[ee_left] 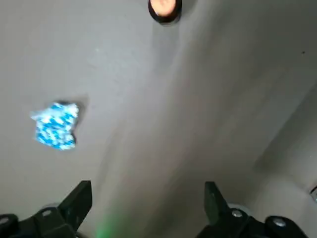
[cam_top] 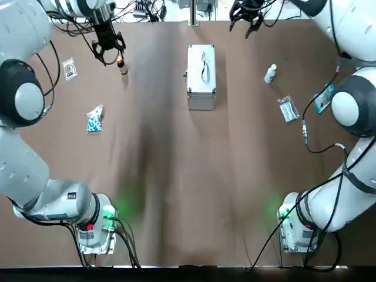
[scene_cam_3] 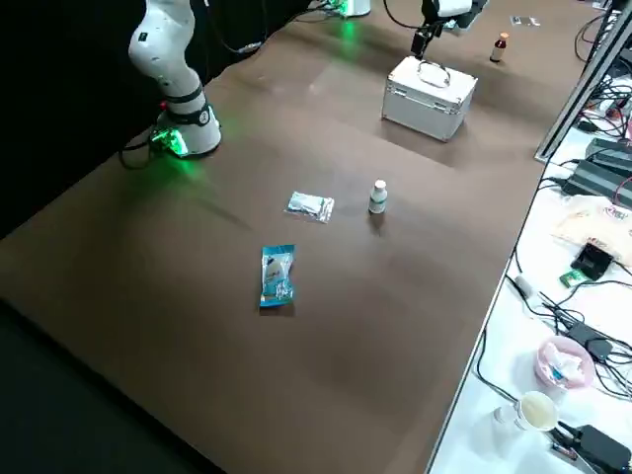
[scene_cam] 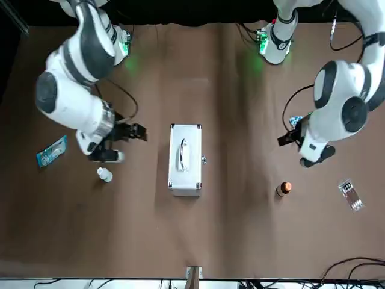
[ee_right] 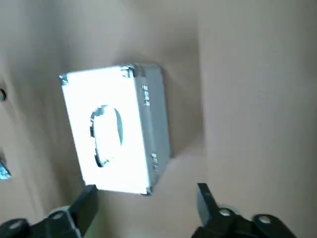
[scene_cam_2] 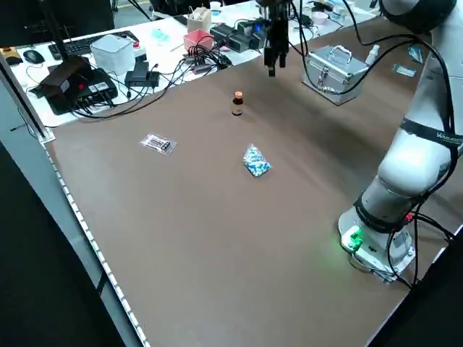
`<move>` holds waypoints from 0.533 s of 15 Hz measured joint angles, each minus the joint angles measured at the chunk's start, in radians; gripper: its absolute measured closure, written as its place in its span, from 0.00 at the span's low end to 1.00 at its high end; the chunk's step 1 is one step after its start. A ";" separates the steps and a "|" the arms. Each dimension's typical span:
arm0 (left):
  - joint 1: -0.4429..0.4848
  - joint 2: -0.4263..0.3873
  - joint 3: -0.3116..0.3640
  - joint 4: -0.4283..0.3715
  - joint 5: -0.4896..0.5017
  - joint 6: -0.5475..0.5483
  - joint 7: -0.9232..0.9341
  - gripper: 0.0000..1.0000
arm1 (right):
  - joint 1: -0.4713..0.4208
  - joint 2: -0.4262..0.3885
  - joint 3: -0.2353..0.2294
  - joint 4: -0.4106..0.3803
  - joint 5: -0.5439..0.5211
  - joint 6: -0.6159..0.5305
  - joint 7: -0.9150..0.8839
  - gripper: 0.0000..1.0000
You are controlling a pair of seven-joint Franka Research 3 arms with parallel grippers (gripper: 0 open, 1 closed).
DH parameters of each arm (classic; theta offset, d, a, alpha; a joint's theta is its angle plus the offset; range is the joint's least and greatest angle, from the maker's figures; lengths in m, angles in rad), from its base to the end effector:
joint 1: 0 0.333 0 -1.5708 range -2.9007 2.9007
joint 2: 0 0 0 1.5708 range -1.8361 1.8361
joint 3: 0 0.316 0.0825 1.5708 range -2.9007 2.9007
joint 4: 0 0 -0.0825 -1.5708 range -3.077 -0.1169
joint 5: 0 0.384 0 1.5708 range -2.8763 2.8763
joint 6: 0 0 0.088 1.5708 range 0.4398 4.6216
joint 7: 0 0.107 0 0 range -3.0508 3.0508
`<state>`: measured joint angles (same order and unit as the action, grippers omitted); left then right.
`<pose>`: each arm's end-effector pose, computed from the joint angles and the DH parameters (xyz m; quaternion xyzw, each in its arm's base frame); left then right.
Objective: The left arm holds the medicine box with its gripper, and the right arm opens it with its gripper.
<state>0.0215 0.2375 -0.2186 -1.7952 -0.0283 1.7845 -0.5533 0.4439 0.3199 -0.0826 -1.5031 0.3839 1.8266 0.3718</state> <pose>0.5831 -0.1118 0.4014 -0.9754 -0.1802 0.1269 0.0080 0.6039 0.2681 0.4900 -0.9838 0.0509 0.0593 0.1614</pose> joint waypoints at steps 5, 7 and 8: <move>-0.009 0.083 -0.033 -0.007 -0.056 0.091 -0.235 0.00 | 0.093 0.079 0.000 0.001 0.025 0.159 0.069 0.37; -0.009 0.103 -0.038 -0.007 -0.084 0.138 -0.372 0.00 | 0.114 0.109 0.000 0.002 0.027 0.188 0.071 0.42; -0.013 0.116 -0.043 -0.007 -0.089 0.156 -0.431 0.00 | 0.121 0.121 0.000 0.002 0.027 0.200 0.071 0.42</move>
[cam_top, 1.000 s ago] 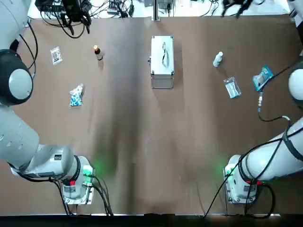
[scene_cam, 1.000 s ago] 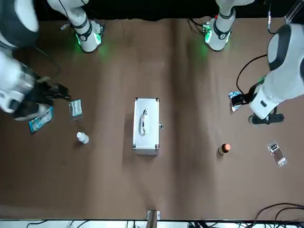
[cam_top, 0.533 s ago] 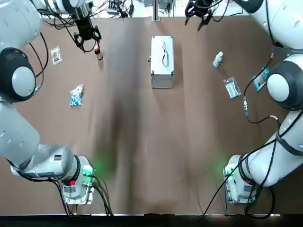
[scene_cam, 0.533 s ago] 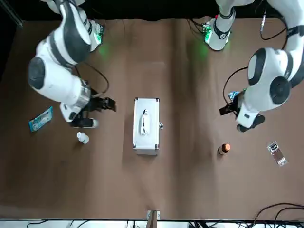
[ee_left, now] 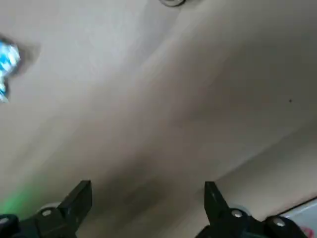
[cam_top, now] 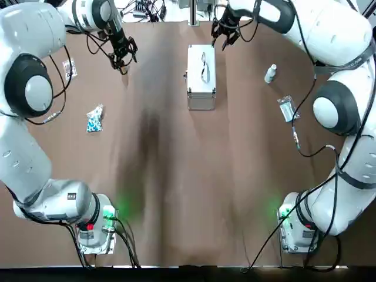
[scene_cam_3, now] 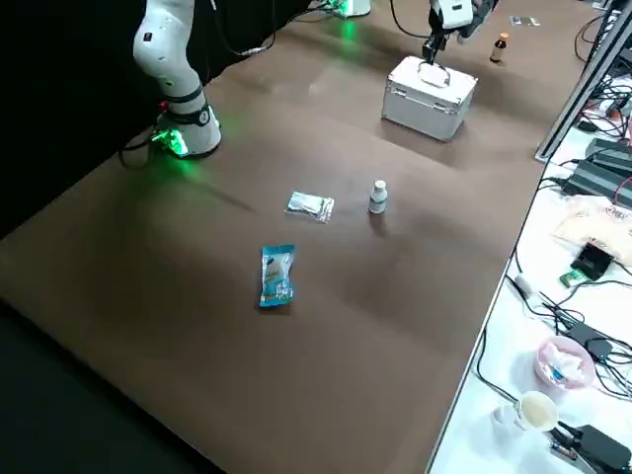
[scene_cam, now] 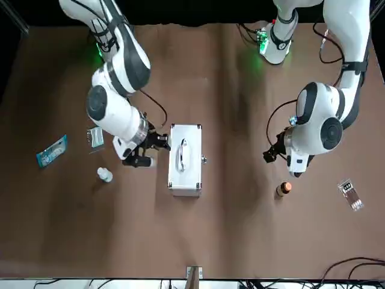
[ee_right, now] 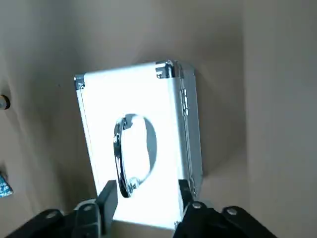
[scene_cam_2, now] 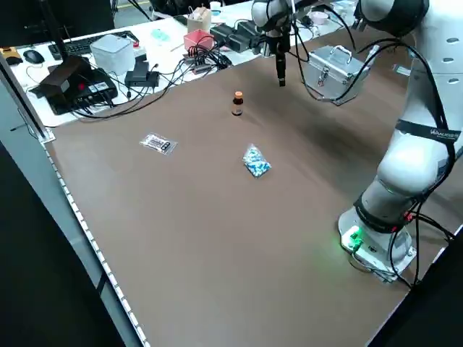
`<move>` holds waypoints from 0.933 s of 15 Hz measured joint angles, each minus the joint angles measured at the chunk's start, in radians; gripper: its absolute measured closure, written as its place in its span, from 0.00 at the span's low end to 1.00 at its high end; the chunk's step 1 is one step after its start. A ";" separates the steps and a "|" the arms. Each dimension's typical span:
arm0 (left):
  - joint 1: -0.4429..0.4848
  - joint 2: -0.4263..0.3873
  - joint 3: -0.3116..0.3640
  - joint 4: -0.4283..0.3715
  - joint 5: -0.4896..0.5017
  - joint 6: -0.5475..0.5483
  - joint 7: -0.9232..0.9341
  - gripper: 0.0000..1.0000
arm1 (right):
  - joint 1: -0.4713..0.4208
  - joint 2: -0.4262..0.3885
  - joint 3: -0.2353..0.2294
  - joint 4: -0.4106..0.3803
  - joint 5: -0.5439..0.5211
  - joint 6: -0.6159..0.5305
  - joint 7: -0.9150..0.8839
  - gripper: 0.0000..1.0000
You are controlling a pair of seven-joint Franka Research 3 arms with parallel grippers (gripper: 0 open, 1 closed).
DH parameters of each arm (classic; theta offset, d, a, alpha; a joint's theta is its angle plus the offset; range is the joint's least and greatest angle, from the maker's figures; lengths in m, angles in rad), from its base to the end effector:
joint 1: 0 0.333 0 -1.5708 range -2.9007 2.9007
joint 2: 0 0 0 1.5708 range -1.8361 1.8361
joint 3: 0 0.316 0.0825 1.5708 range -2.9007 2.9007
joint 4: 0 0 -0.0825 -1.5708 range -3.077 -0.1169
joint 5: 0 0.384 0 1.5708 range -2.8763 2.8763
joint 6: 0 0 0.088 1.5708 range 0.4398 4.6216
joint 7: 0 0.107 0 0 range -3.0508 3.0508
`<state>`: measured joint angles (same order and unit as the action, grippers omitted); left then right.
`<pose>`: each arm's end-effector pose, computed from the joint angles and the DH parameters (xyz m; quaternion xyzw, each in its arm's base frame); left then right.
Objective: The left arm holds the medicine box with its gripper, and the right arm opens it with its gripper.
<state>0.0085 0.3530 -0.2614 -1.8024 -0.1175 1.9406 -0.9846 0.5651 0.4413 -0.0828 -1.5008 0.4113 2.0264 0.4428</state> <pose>0.5968 -0.1518 0.3425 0.9134 0.3818 -0.1395 0.0203 0.6014 0.3507 0.4263 -0.9828 0.0579 0.0376 0.1711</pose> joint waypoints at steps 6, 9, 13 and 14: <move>-0.086 0.090 -0.017 0.000 -0.028 0.152 -0.477 0.00 | 0.057 0.070 0.000 0.012 0.003 0.082 0.000 0.49; -0.150 0.135 -0.022 0.006 -0.028 0.217 -0.696 0.00 | 0.072 0.082 0.000 0.014 0.003 0.112 0.000 0.50; -0.251 0.219 -0.024 0.085 -0.081 0.249 -0.905 0.00 | 0.086 0.094 0.000 0.016 0.003 0.118 0.000 0.51; -0.272 0.244 -0.024 0.116 -0.085 0.253 -0.950 0.00 | 0.090 0.097 0.000 0.016 0.003 0.118 0.000 0.51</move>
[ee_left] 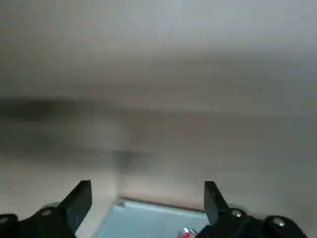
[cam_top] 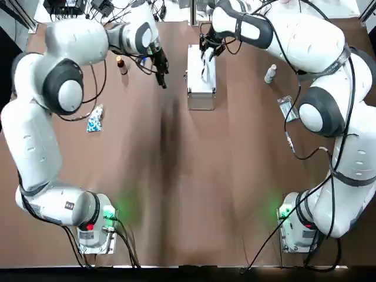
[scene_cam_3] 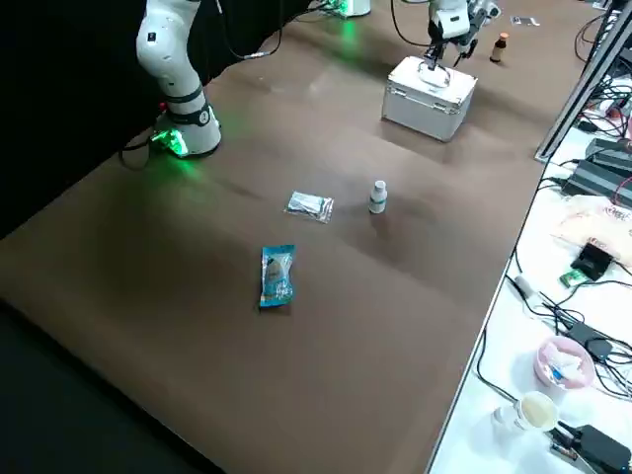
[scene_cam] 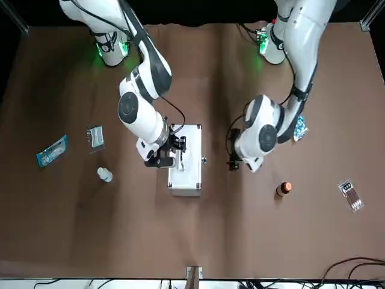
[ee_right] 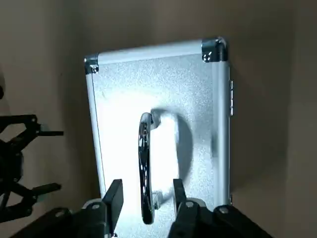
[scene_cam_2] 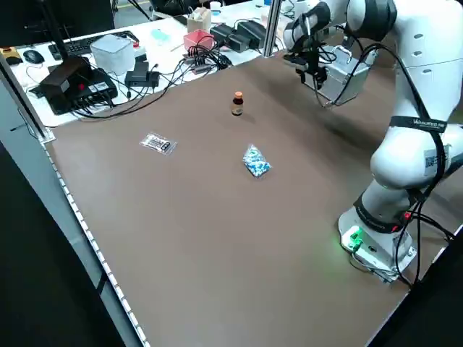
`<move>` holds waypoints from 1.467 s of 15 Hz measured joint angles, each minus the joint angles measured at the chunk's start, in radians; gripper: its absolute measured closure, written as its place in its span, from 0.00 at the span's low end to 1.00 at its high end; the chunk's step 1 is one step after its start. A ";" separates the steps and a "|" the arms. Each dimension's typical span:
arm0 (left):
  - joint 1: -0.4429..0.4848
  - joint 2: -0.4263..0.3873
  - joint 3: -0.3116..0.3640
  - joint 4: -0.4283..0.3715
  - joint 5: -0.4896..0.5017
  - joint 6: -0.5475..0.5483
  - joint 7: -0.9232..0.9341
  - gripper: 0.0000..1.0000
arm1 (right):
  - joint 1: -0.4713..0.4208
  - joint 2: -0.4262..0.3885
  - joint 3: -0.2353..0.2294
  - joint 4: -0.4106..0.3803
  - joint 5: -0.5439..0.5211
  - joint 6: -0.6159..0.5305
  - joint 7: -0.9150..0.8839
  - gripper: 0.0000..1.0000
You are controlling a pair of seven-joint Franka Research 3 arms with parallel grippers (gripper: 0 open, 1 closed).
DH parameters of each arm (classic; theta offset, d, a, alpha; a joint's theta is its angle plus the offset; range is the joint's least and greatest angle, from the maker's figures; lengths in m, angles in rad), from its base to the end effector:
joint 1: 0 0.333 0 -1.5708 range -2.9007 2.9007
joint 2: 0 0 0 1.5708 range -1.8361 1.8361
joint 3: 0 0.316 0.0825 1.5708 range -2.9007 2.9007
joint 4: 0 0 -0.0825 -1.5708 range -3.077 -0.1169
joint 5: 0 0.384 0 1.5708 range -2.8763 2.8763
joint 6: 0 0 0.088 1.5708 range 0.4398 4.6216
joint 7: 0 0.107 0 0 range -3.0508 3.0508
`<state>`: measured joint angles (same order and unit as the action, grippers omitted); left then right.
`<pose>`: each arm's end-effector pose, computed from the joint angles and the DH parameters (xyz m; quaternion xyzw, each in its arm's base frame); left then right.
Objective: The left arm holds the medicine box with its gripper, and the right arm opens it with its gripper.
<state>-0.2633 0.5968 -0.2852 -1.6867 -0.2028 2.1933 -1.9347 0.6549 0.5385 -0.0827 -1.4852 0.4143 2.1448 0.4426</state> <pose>0.5788 -0.3387 0.2602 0.7038 0.6913 -0.1628 0.0171 0.5871 0.4104 0.3761 -0.9849 0.0302 0.0237 0.1686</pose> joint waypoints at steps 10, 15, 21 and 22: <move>-0.092 0.130 -0.001 0.156 -0.024 0.074 -0.210 0.00 | 0.021 0.010 0.000 0.002 0.000 0.001 -0.001 0.59; -0.132 0.140 0.005 0.177 -0.023 0.083 -0.225 0.01 | 0.023 0.012 -0.001 0.002 0.000 0.001 -0.001 0.67; -0.136 0.141 0.014 0.184 -0.022 0.104 -0.228 0.52 | 0.023 0.023 -0.001 0.002 0.000 0.001 -0.001 0.67; -0.137 0.143 0.017 0.186 -0.021 0.113 -0.228 0.60 | 0.023 0.023 -0.001 0.002 0.000 0.001 -0.001 0.68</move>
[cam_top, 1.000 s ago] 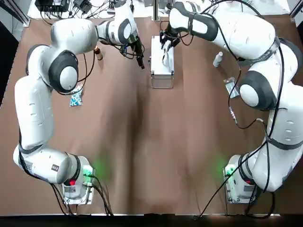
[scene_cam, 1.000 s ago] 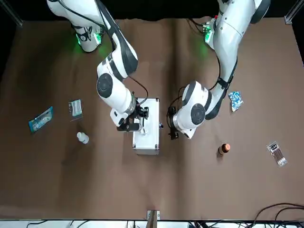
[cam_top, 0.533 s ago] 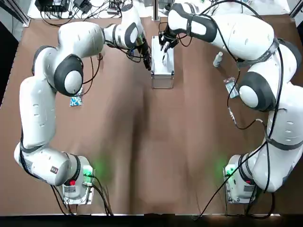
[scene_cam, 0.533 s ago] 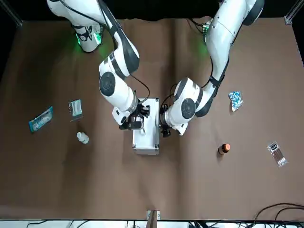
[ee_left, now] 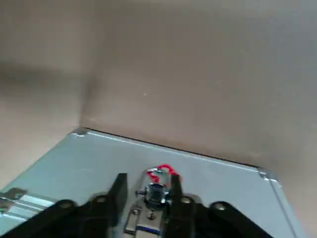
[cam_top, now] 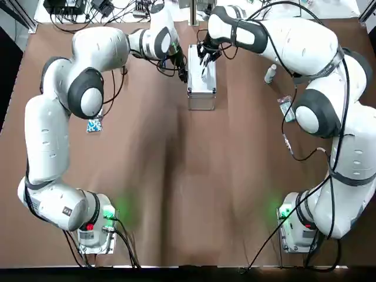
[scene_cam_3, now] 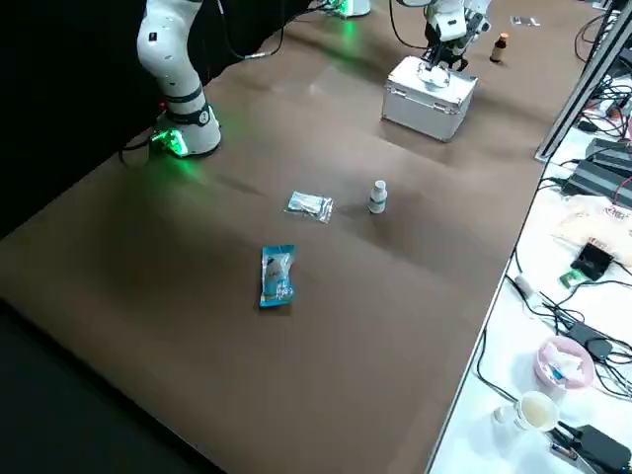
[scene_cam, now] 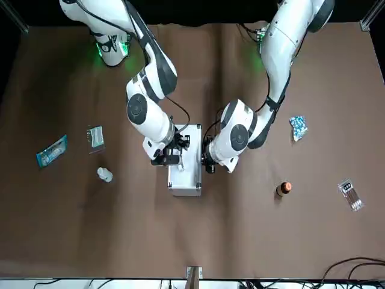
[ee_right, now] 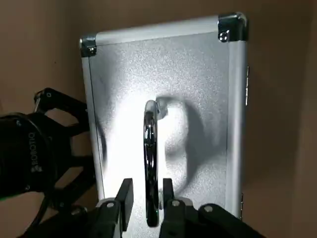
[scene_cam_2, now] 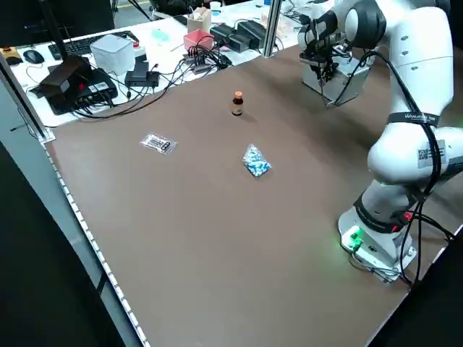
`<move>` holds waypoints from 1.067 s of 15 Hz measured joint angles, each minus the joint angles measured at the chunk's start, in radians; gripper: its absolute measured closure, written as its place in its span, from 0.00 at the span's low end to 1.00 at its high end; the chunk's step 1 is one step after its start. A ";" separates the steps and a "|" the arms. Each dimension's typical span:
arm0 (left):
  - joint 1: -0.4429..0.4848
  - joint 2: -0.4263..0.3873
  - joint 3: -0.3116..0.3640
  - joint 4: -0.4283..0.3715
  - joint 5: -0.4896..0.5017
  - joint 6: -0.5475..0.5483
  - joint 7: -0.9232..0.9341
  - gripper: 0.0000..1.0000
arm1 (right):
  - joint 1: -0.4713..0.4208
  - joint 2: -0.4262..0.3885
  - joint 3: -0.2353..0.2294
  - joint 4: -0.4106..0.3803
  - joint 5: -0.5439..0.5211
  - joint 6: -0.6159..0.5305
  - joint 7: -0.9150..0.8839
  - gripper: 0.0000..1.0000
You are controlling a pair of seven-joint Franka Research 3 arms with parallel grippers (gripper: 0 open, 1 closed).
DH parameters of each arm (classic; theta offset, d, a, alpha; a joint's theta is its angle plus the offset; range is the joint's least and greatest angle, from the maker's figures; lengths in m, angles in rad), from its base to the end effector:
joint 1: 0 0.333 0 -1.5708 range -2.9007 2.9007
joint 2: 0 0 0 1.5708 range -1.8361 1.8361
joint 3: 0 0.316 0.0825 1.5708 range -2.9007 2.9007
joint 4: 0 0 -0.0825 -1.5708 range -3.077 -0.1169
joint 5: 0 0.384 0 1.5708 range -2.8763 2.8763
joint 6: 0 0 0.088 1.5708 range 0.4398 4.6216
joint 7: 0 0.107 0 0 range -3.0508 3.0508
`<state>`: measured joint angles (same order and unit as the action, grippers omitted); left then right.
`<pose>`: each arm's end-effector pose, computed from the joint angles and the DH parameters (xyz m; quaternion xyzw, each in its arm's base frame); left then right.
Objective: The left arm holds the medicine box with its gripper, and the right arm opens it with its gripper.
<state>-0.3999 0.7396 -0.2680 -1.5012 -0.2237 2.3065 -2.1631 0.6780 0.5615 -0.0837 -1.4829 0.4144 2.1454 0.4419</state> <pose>0.5857 -0.4242 0.2516 0.6438 0.7442 -0.1647 0.0672 0.5788 0.4242 0.3608 -0.9861 0.0204 0.0329 0.1616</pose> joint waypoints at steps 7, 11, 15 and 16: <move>-0.003 0.002 0.002 0.003 0.013 0.005 0.000 0.70 | 0.000 0.000 0.000 0.000 0.000 0.000 0.000 0.72; -0.004 0.002 0.002 0.003 0.014 0.005 0.000 0.70 | 0.000 0.001 0.000 0.000 0.000 -0.002 0.001 0.81; -0.005 0.002 0.003 0.004 0.017 0.005 0.001 0.70 | -0.002 0.002 -0.003 0.001 0.001 -0.009 0.048 0.88; -0.005 0.002 0.003 0.004 0.020 0.005 0.001 0.70 | -0.003 0.002 -0.003 0.002 0.002 -0.015 0.052 0.88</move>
<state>-0.4053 0.7412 -0.2653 -1.4973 -0.2034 2.3114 -2.1616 0.6753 0.5631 -0.0868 -1.4806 0.4162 2.1305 0.4942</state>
